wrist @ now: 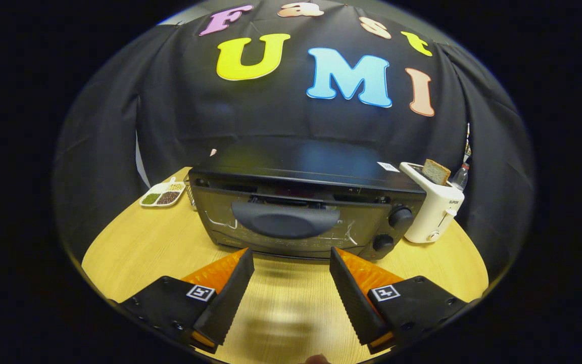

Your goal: Open the toaster oven, put the food inside, and close the toaster oven door.

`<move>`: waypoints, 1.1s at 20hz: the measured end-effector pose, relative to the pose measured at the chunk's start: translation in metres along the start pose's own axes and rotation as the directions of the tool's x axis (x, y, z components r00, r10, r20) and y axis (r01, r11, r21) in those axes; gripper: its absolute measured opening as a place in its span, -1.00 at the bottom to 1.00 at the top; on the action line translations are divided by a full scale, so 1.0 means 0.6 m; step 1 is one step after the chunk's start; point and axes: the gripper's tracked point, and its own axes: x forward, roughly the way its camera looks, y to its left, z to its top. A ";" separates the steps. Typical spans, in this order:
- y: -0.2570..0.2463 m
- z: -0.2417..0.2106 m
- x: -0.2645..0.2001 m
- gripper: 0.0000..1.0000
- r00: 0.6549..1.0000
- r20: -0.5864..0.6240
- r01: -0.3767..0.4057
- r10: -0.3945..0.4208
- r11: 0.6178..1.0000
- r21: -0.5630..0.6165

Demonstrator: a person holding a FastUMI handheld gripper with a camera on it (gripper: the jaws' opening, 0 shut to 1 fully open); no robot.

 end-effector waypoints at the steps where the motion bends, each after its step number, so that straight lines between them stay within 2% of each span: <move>1: 0.000 0.006 -0.001 0.93 1.000 0.013 0.000 0.000 1.000 0.004; 10: -0.033 0.033 -0.049 0.93 0.995 0.094 -0.017 0.019 1.000 -0.023; 18: -0.100 0.094 -0.167 0.92 0.964 0.265 -0.011 0.014 1.000 -0.015; 22: -0.139 0.101 -0.232 0.92 0.942 0.335 0.004 0.002 1.000 -0.016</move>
